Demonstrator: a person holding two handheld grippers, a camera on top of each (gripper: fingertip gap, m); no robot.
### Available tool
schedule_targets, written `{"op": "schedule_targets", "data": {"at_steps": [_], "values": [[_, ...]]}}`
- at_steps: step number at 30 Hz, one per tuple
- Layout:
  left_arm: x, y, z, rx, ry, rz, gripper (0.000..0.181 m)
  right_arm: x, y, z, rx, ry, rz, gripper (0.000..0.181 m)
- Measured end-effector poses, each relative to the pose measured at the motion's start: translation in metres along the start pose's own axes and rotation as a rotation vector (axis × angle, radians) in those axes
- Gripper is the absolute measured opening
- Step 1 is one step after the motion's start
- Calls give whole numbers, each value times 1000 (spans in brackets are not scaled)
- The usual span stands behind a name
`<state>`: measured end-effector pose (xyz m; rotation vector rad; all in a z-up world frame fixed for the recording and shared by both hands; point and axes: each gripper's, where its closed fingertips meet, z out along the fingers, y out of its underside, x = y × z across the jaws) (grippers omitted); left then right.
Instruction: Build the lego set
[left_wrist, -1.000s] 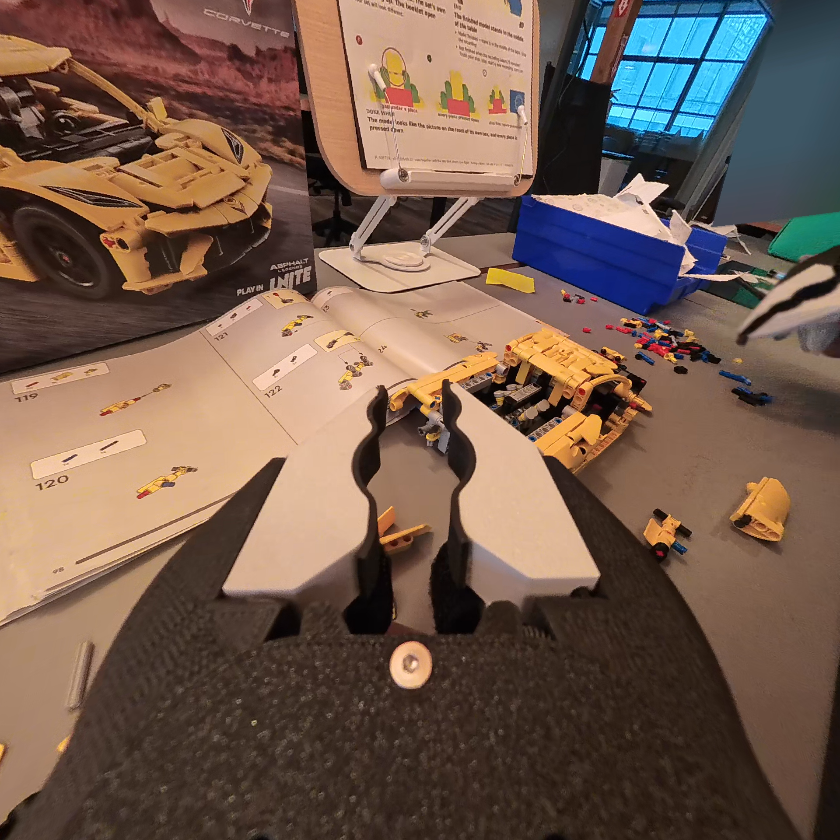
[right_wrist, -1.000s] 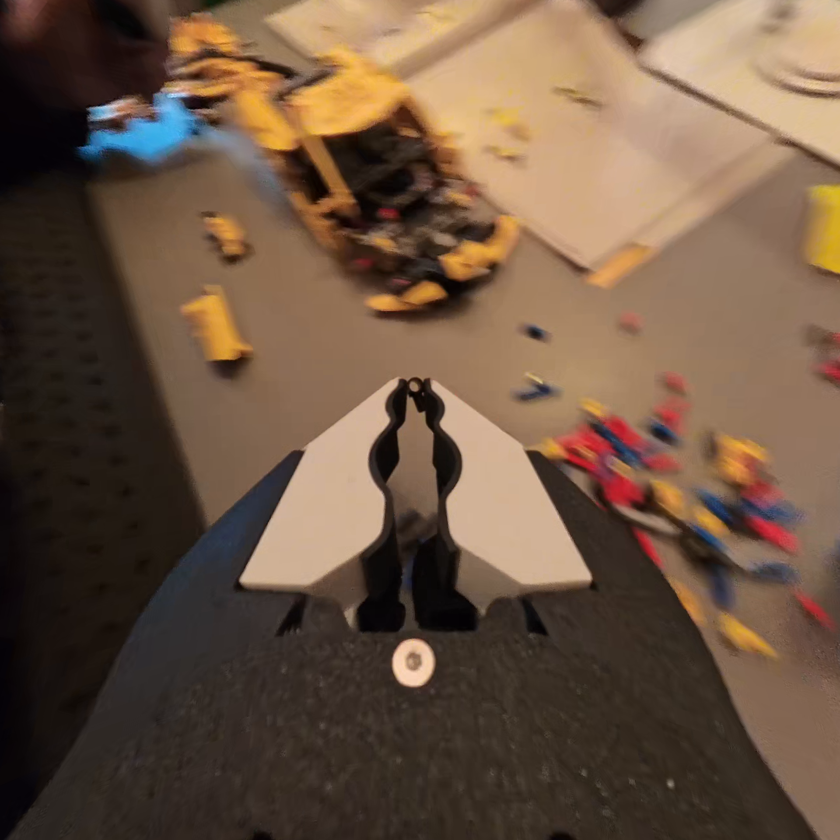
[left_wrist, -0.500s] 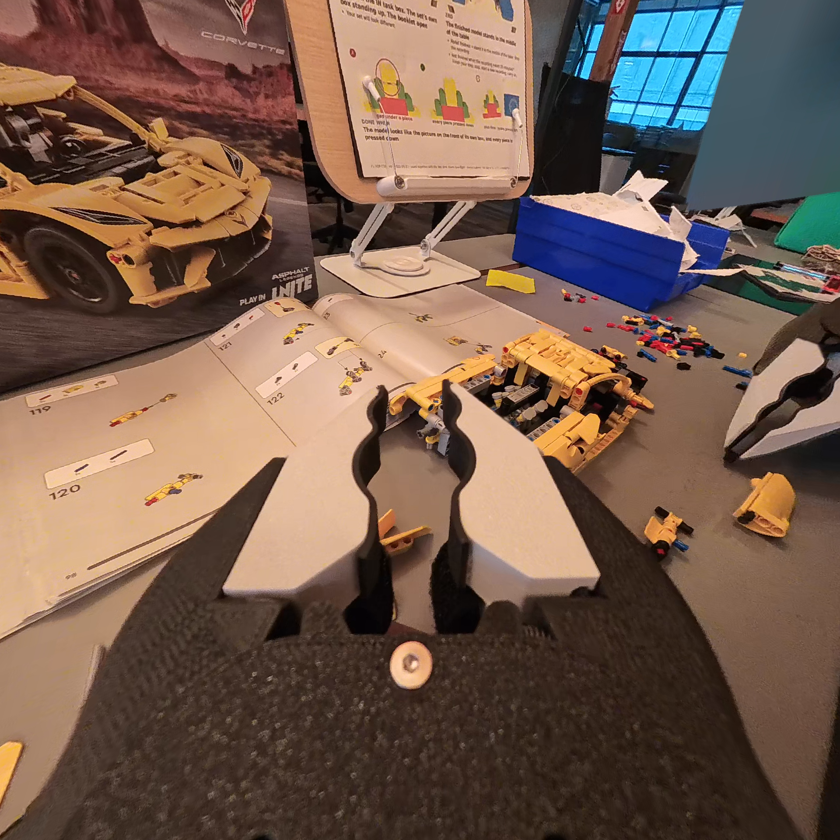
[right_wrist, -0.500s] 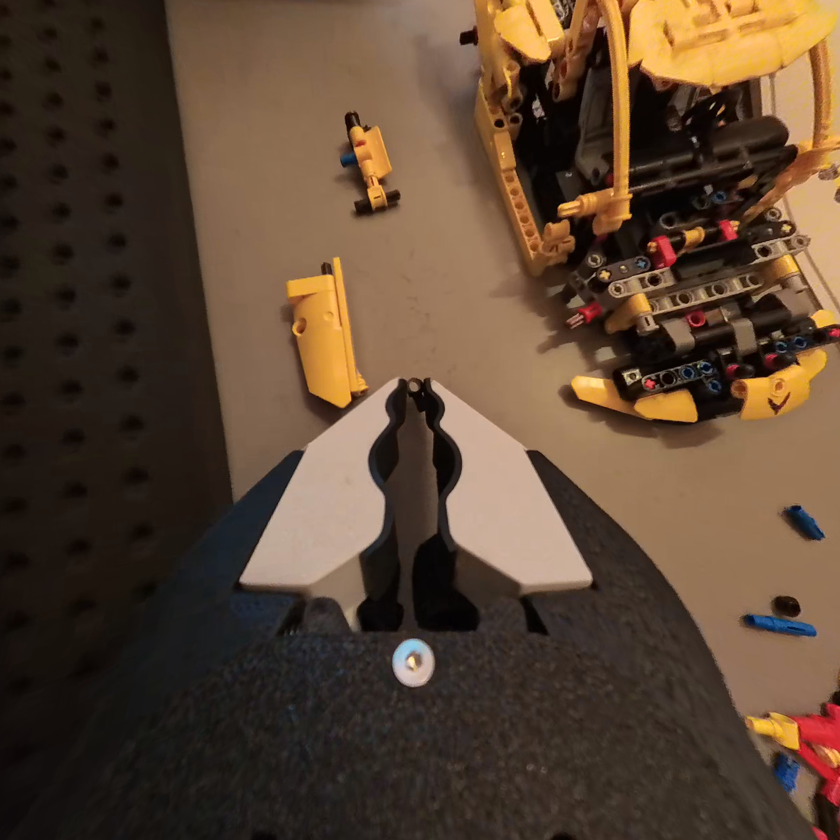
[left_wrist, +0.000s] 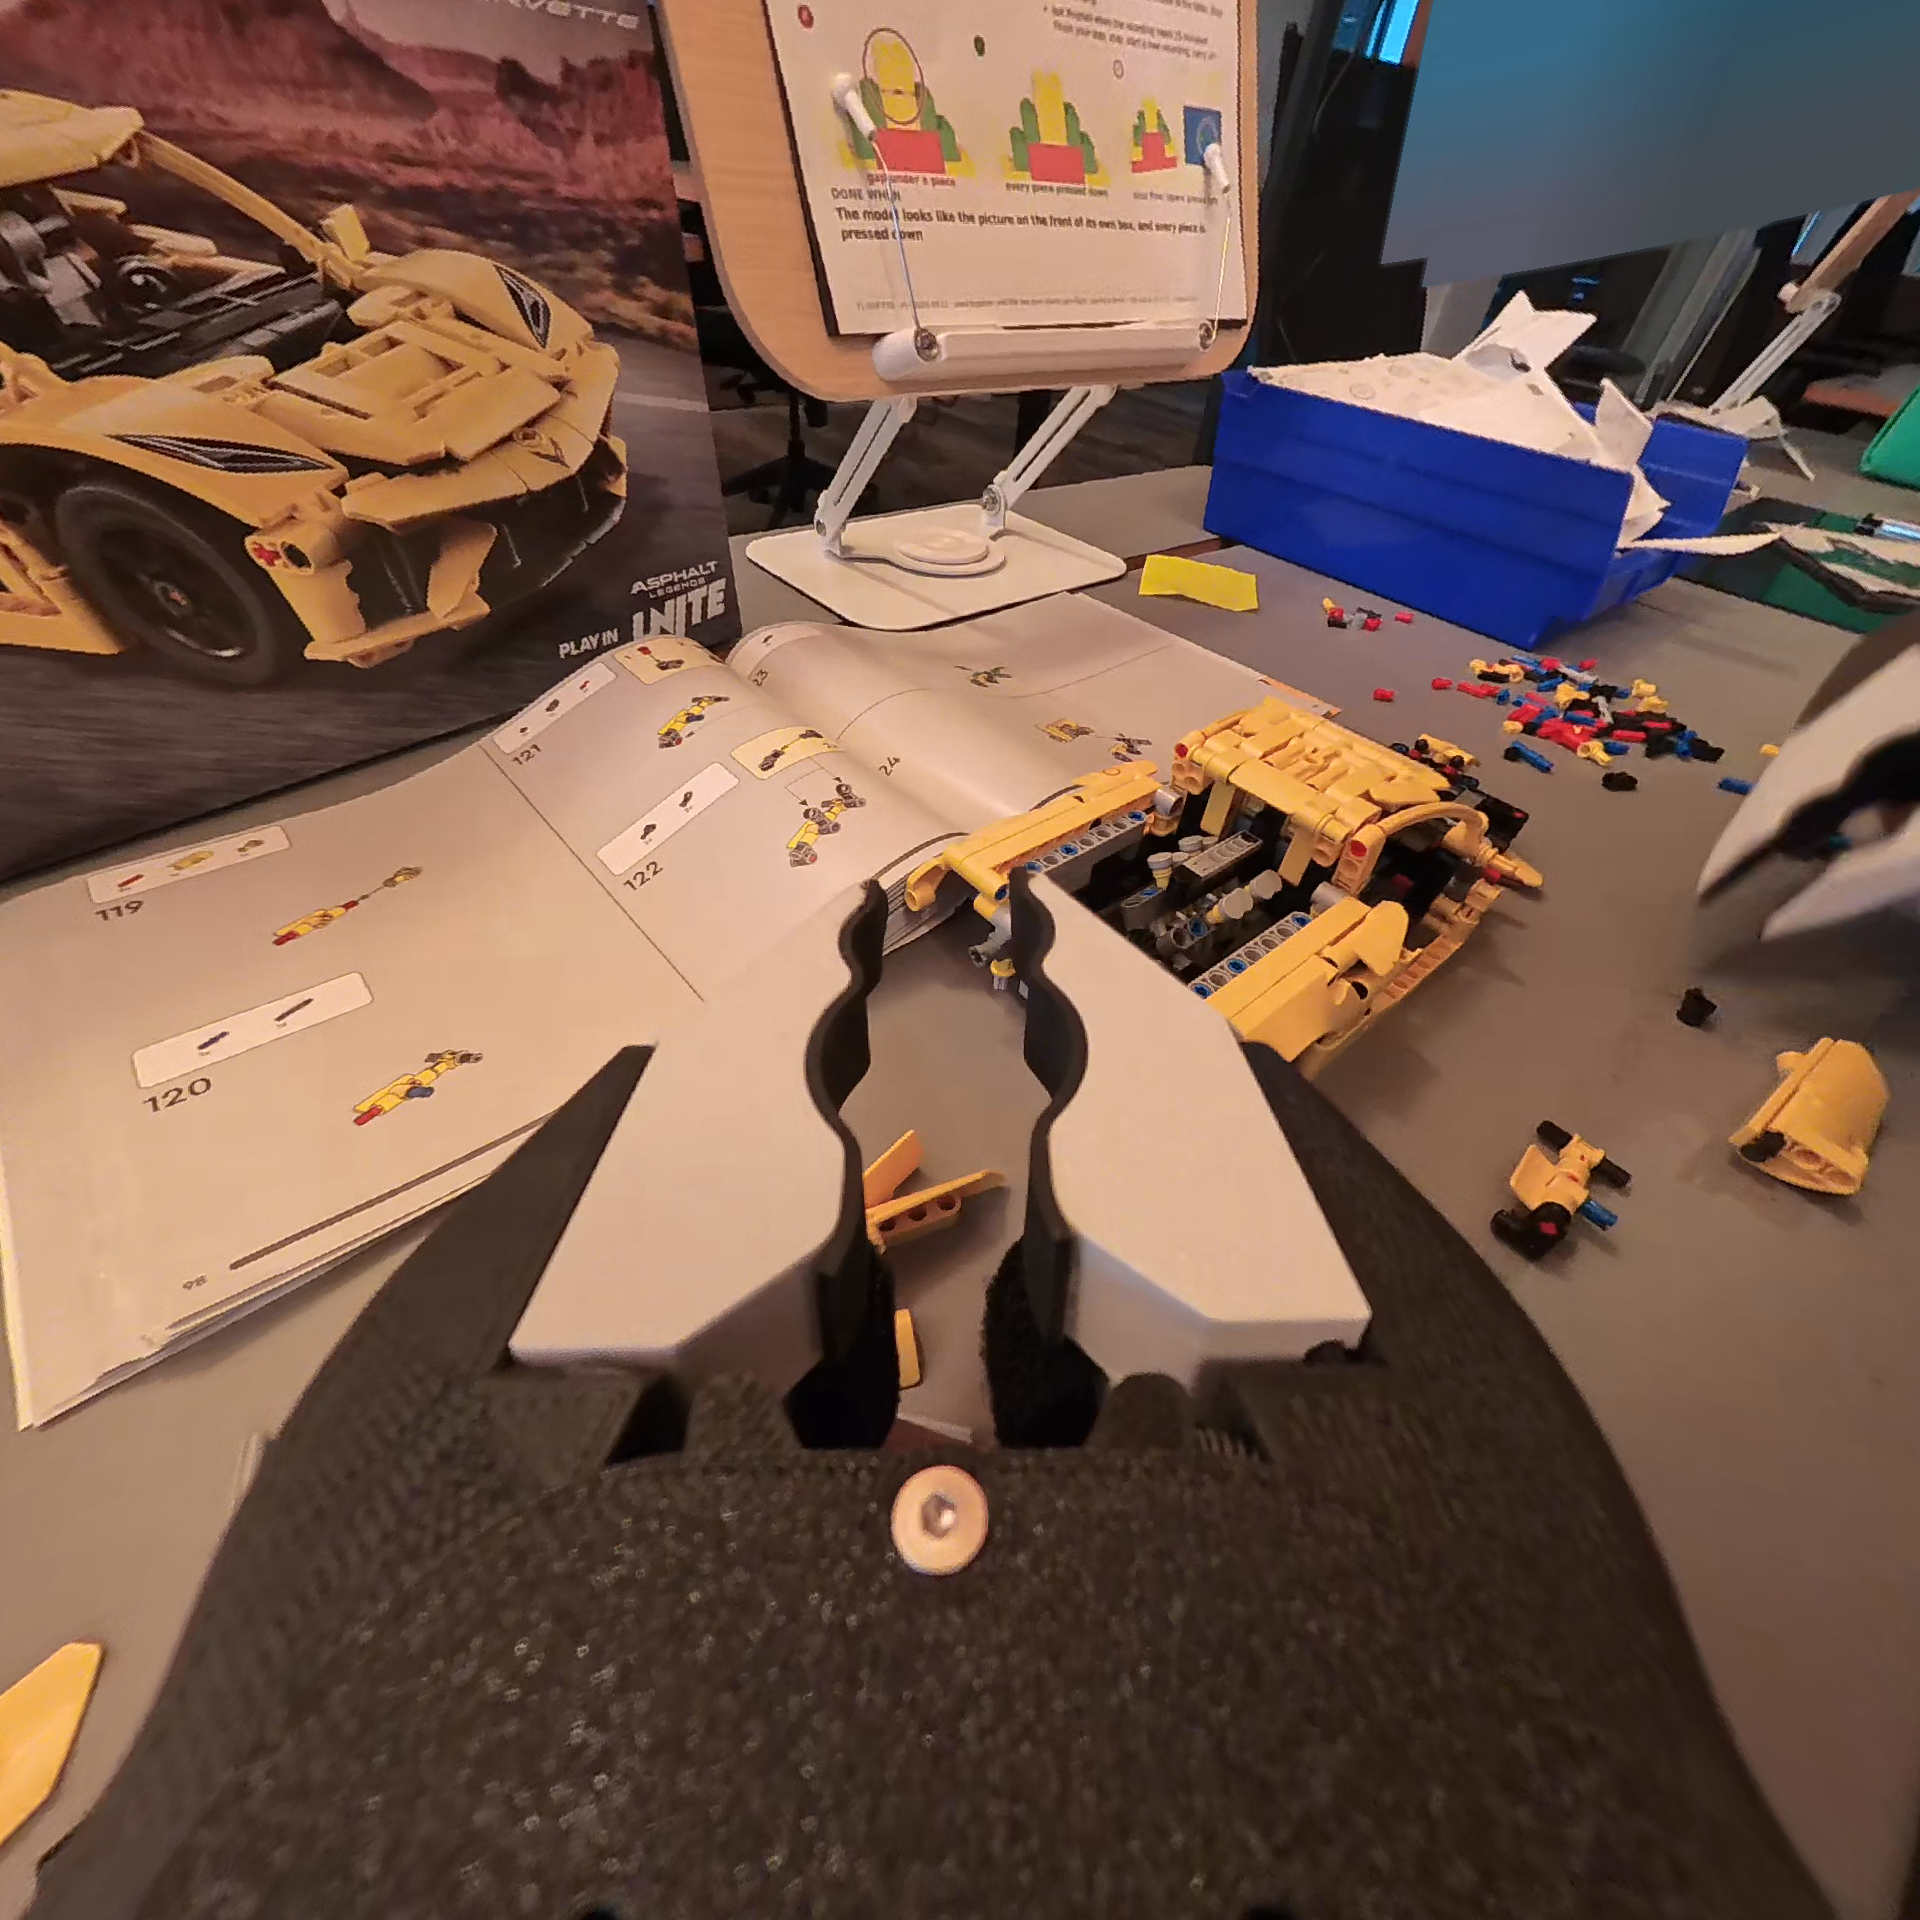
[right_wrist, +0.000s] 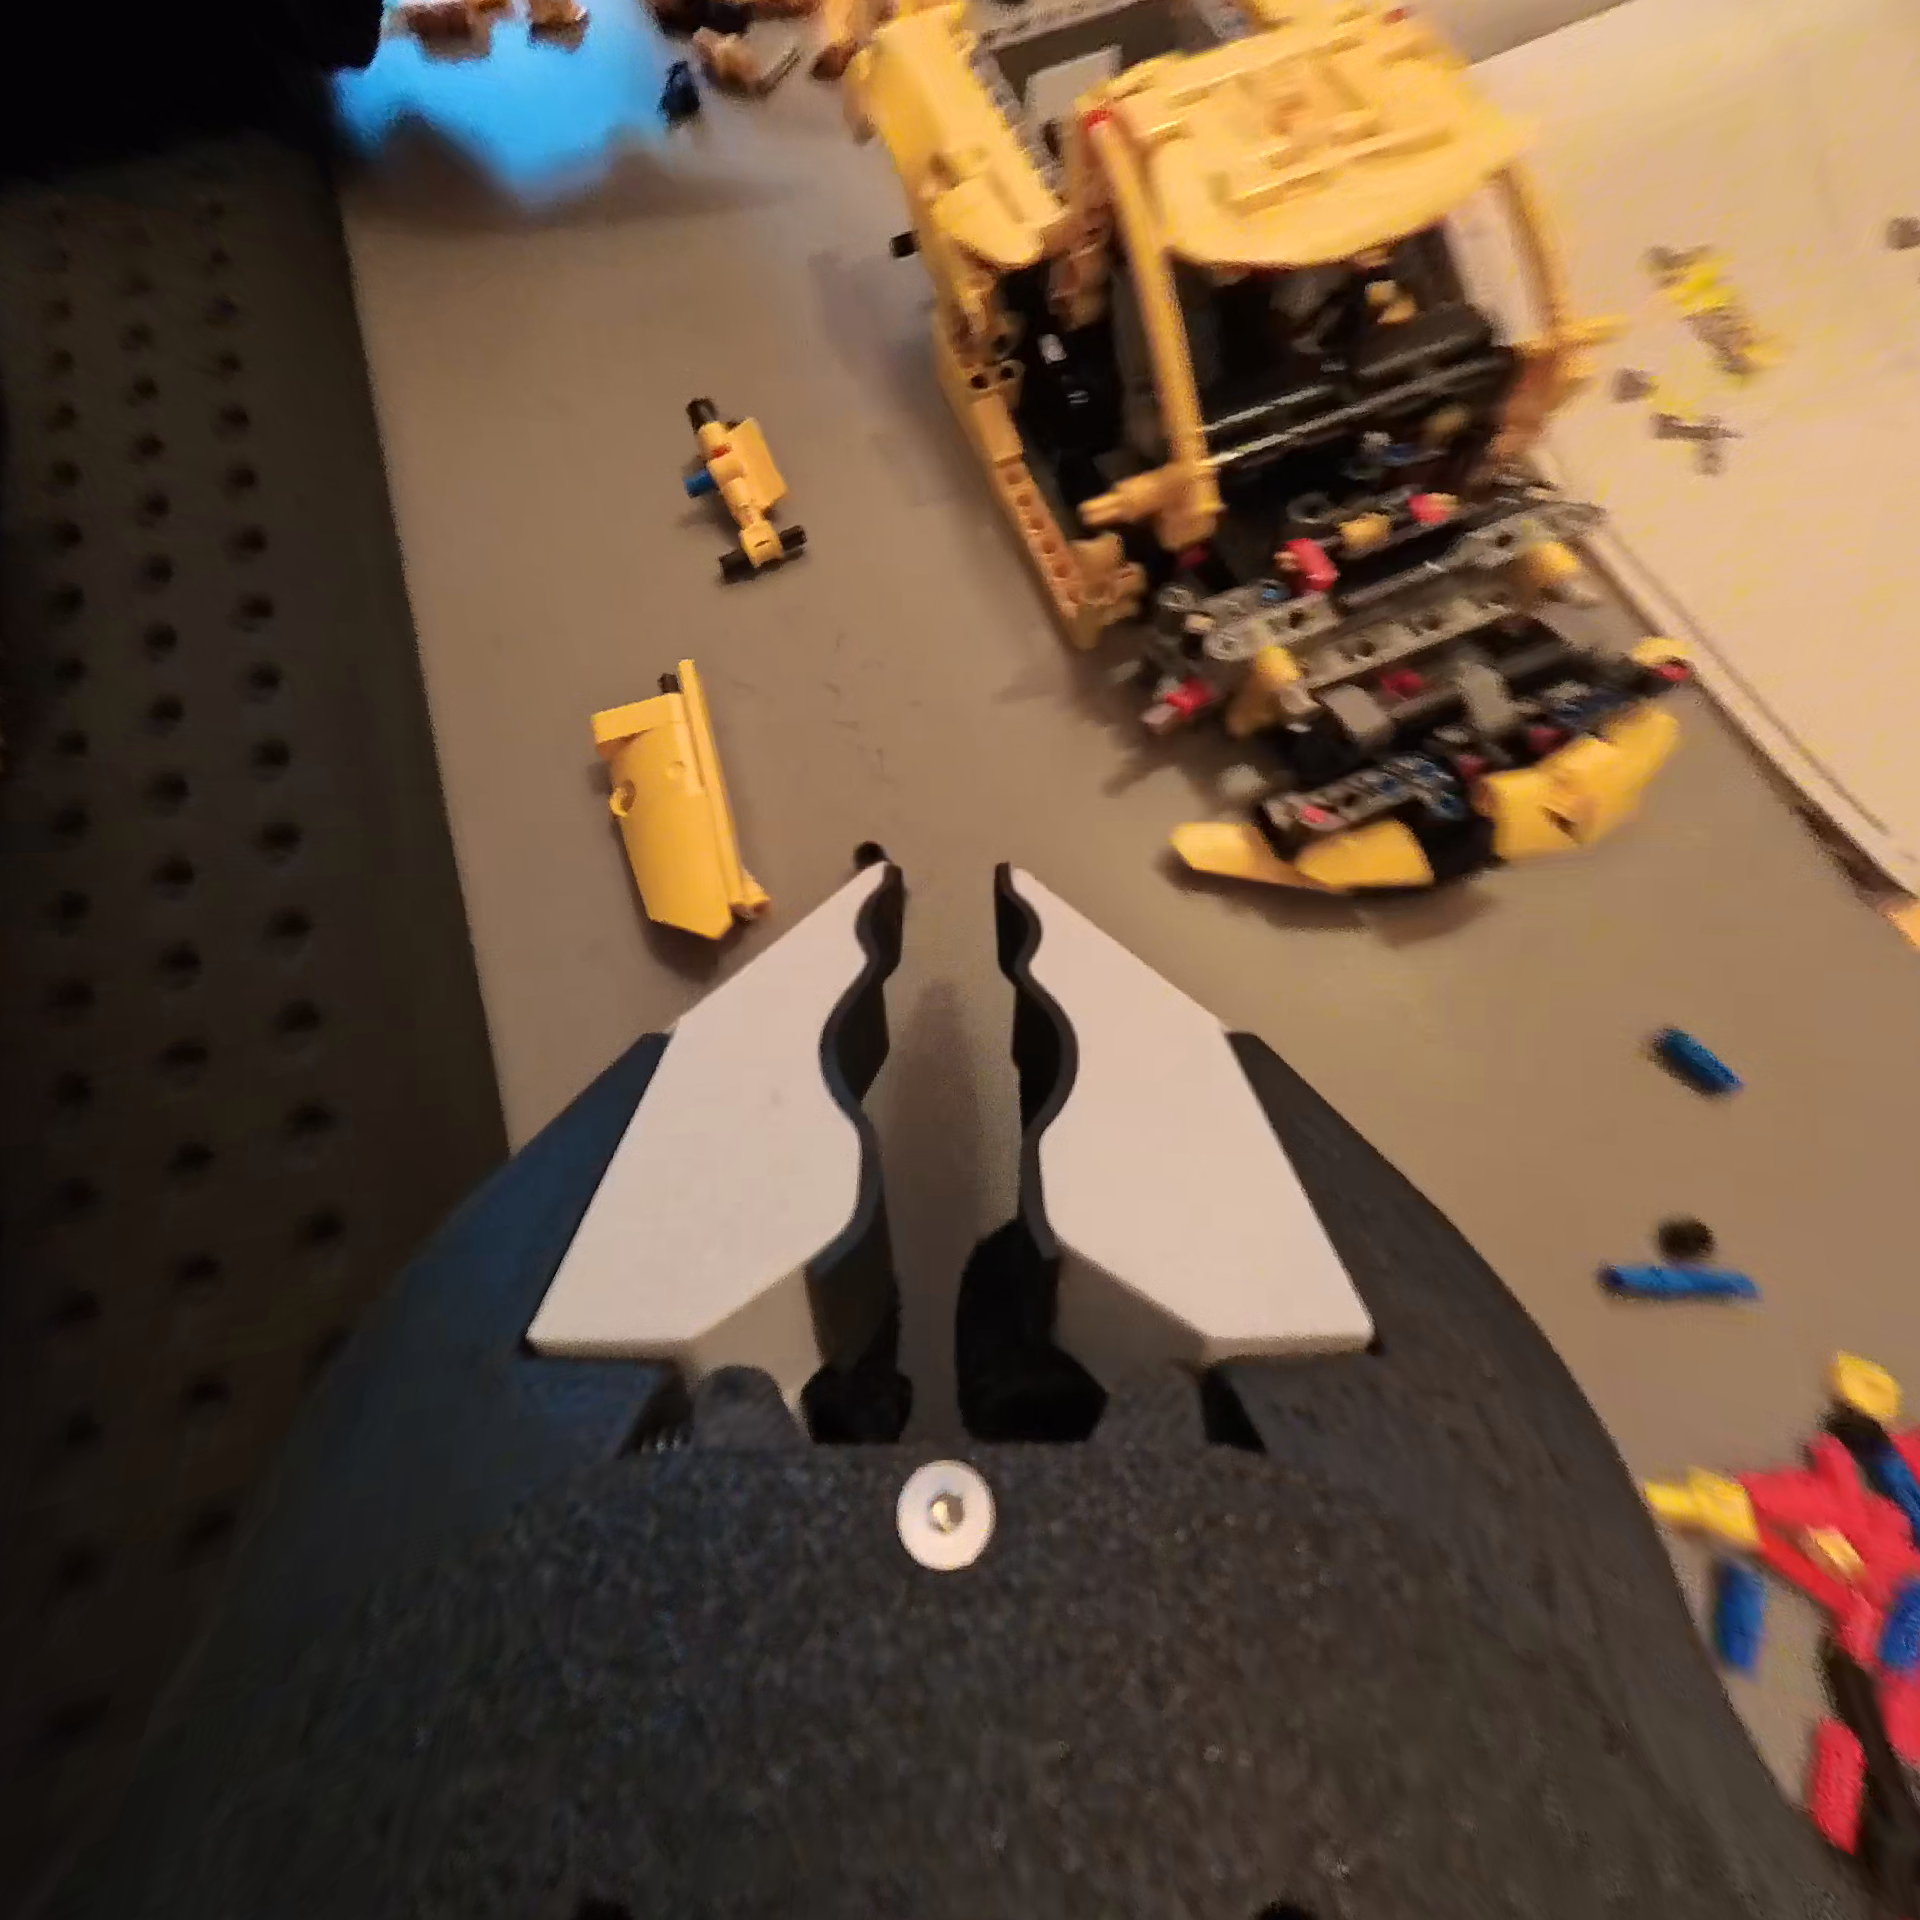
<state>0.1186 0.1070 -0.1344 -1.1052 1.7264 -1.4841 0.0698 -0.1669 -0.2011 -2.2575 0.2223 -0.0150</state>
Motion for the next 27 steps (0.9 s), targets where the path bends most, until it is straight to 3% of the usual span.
{"op": "schedule_targets", "data": {"at_steps": [8,12,24,27], "values": [[3,3,1,-15,7,8,24,78,31,-83,91,269,228,16],[3,3,2,-19,6,12,24,111,53,-106,88,366,317,16],[0,11,5,-48,1,16,24,107,79,-61,-82,287,225,16],[1,11,5,-48,2,17,24,104,79,-60,-102,282,177,6]]}}
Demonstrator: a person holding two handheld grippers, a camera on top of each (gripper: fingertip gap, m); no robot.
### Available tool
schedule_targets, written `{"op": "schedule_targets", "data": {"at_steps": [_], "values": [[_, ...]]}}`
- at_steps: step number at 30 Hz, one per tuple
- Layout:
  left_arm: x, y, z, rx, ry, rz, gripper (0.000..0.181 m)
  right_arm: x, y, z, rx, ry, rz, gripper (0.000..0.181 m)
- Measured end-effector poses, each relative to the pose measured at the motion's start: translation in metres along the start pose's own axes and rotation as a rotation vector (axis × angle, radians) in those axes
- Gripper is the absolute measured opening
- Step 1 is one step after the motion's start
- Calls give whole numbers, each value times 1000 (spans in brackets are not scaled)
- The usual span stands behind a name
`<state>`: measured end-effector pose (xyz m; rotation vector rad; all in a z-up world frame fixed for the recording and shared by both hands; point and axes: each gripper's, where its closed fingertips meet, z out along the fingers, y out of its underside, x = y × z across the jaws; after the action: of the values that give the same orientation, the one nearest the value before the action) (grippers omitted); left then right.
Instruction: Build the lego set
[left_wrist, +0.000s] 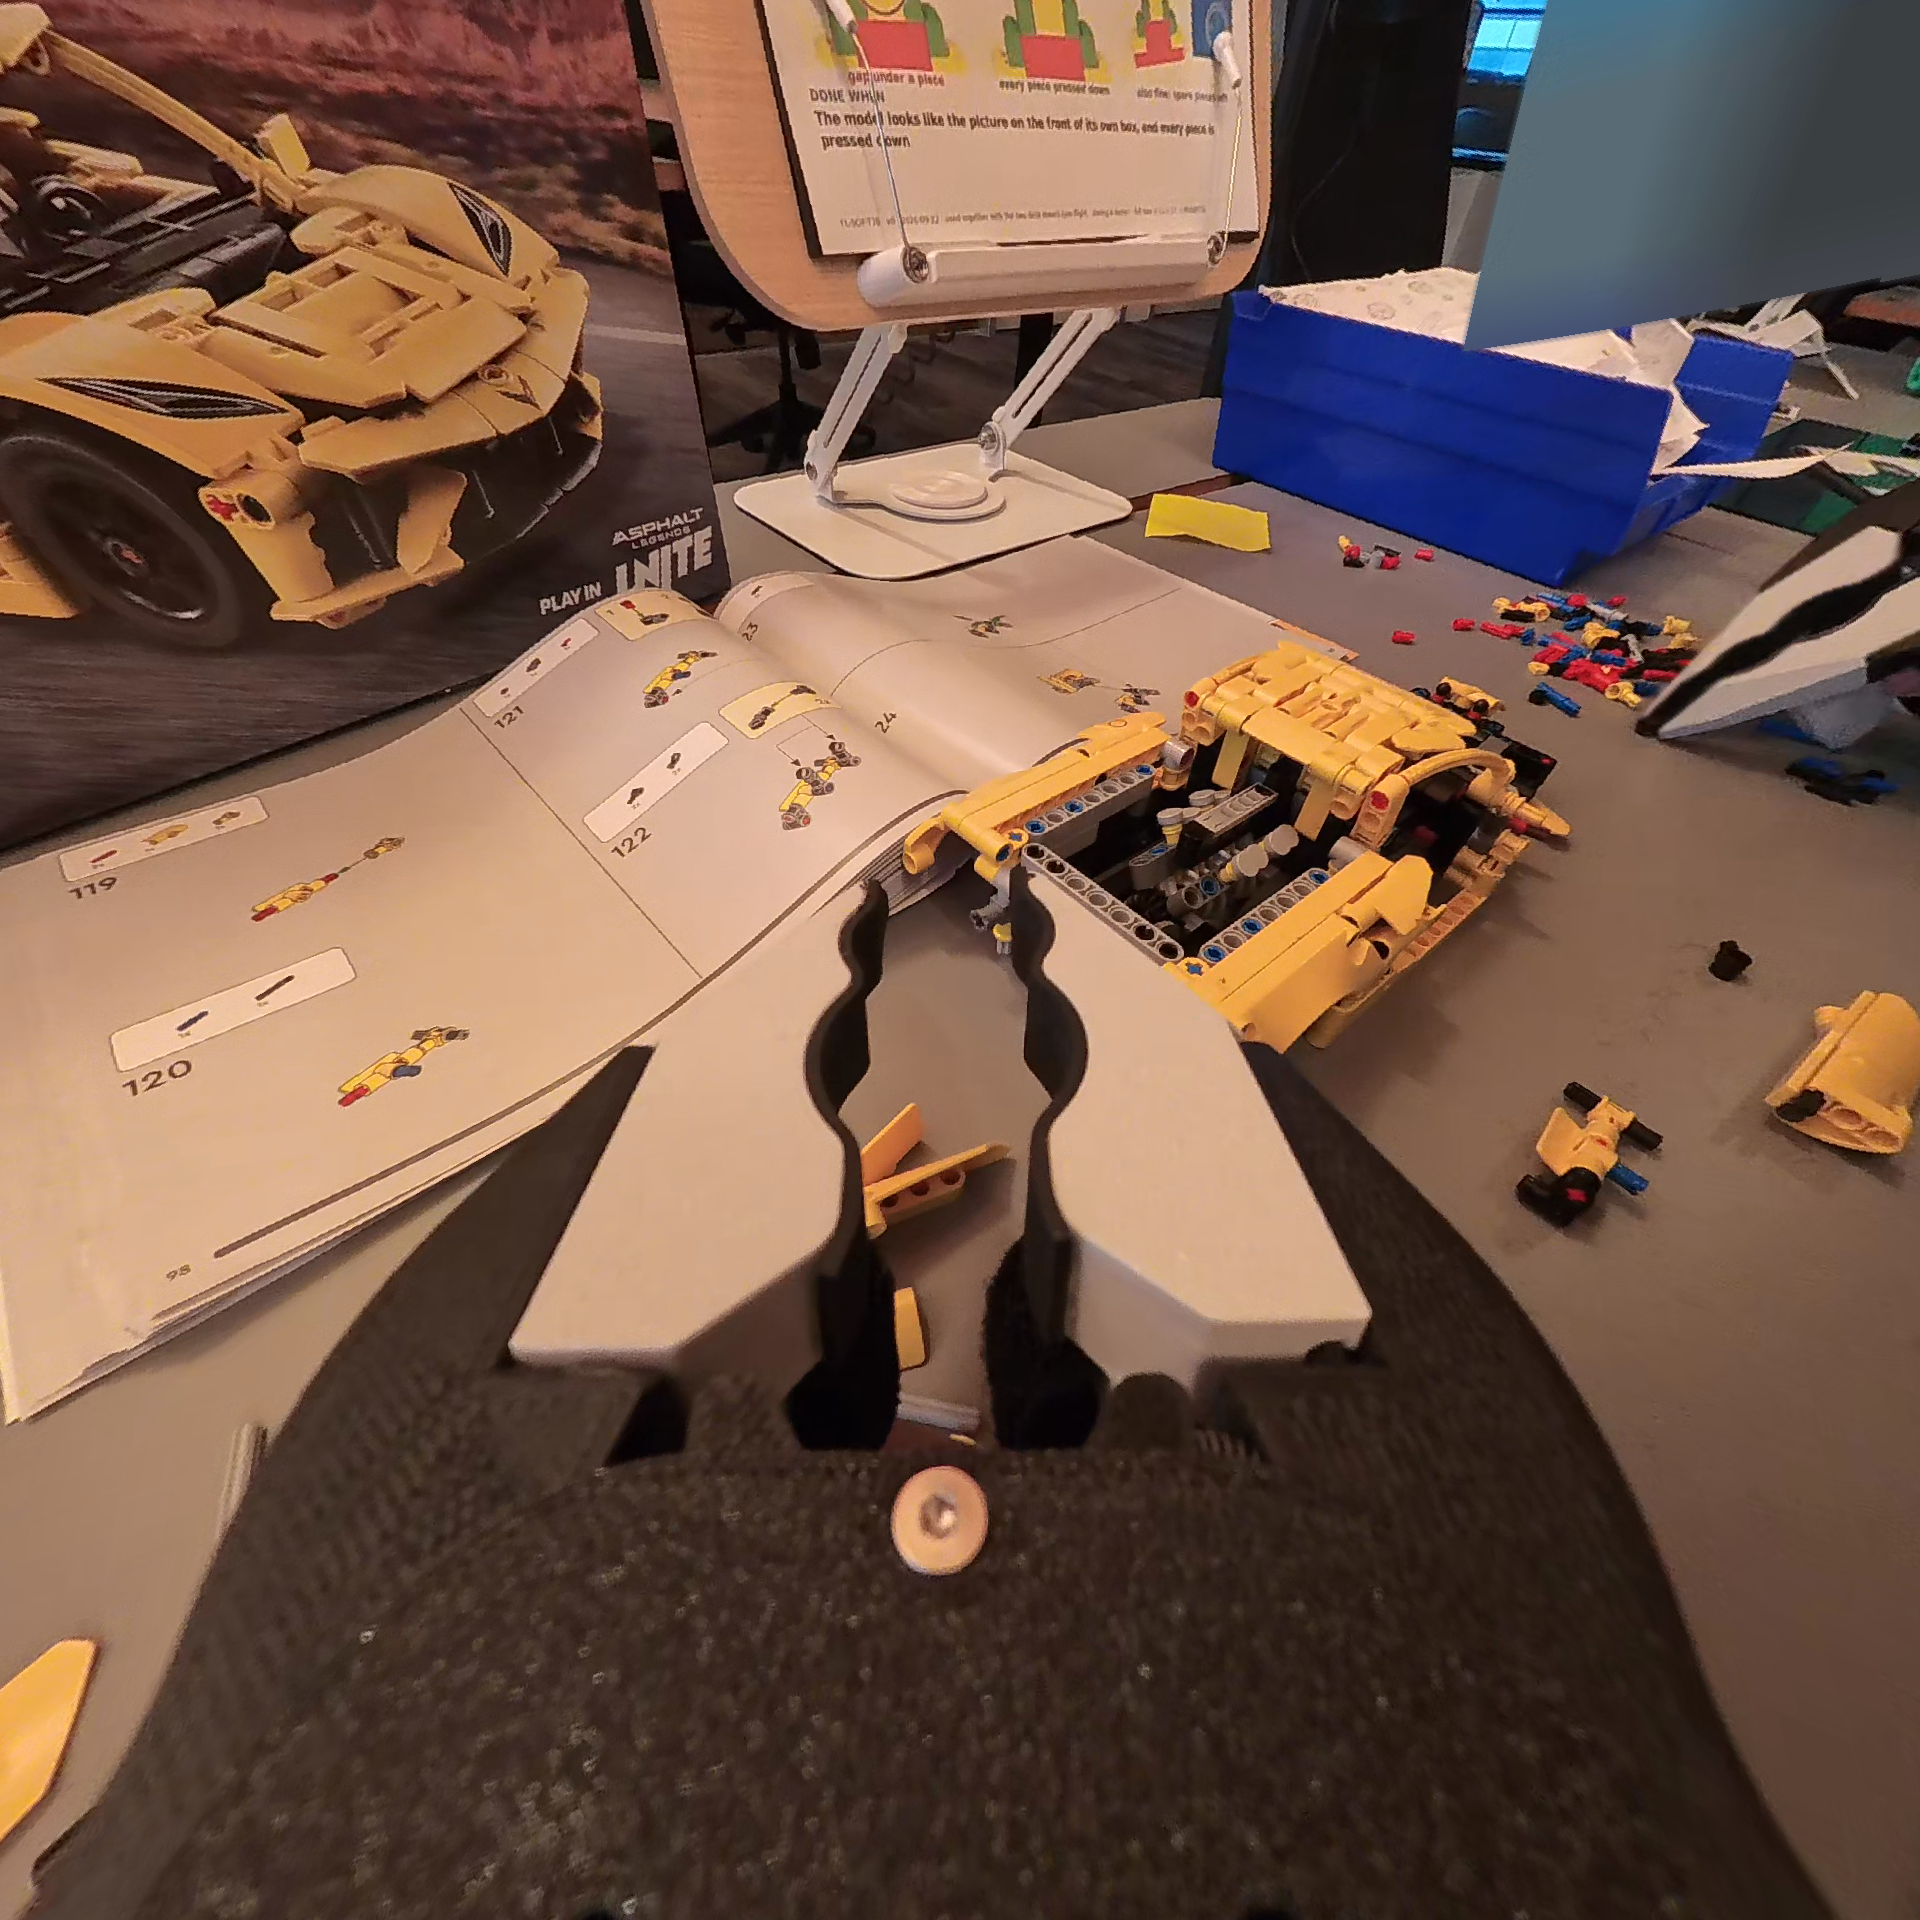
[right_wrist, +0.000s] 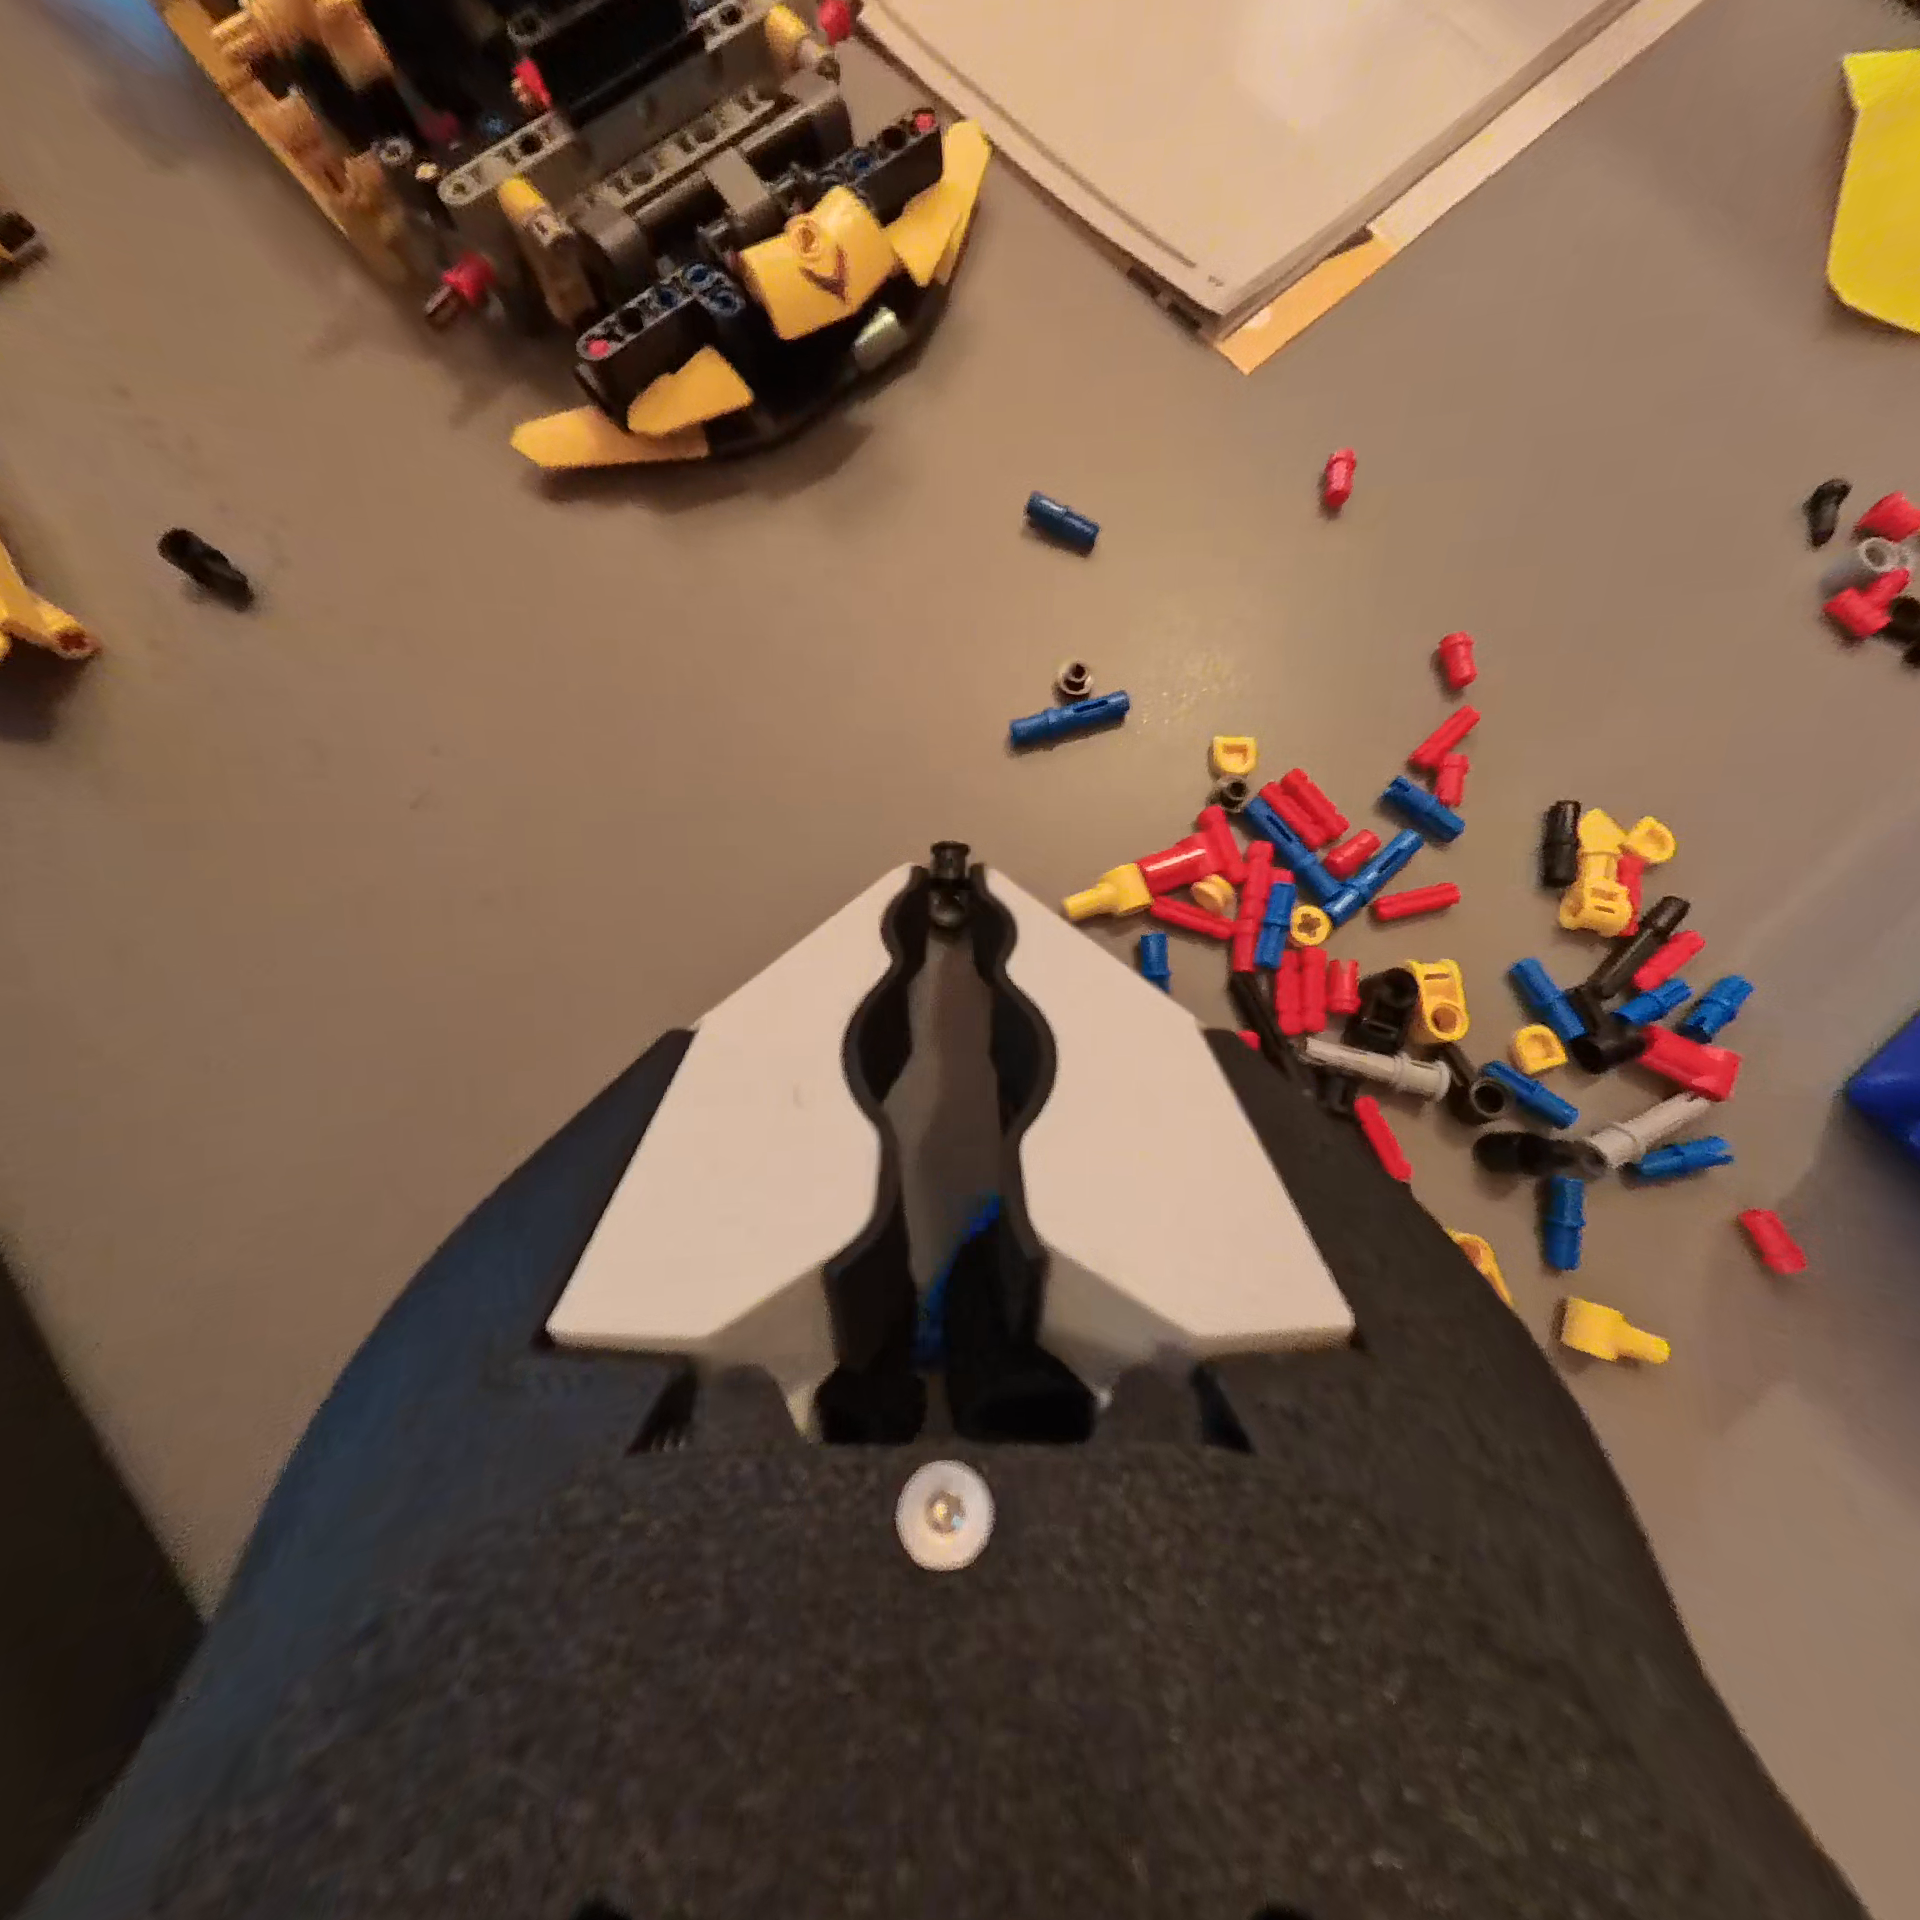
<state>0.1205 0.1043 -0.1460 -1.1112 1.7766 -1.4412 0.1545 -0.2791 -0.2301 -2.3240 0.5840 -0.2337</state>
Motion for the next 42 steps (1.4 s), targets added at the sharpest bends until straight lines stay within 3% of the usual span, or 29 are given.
{"op": "schedule_targets", "data": {"at_steps": [3,6,9,11,14,17,19,23,26,37,42], "values": [[0,0,0,0,0,0,24,-31,-25,-2,69,-89,-63,6],[0,0,0,0,-2,3,24,-97,-52,5,112,-298,-138,6],[0,0,0,1,-2,1,24,-151,-44,22,26,-430,-263,6],[0,-1,-1,5,0,0,24,-159,-34,33,-24,-425,-331,7],[1,-1,-1,5,1,5,24,-160,-37,35,19,-428,-297,6],[1,-2,-1,6,0,4,24,-134,-46,21,63,-343,-251,16],[1,-2,-1,8,1,1,24,-85,-44,2,81,-195,-199,16],[2,-3,-1,10,4,4,24,39,-2,-42,16,163,-34,9],[1,-2,-1,5,2,7,24,78,19,-53,10,211,32,12],[-1,1,0,-6,-6,9,24,94,29,-29,-57,179,-44,10],[-1,1,0,-5,-4,6,24,93,25,-33,-57,198,-78,6]]}}
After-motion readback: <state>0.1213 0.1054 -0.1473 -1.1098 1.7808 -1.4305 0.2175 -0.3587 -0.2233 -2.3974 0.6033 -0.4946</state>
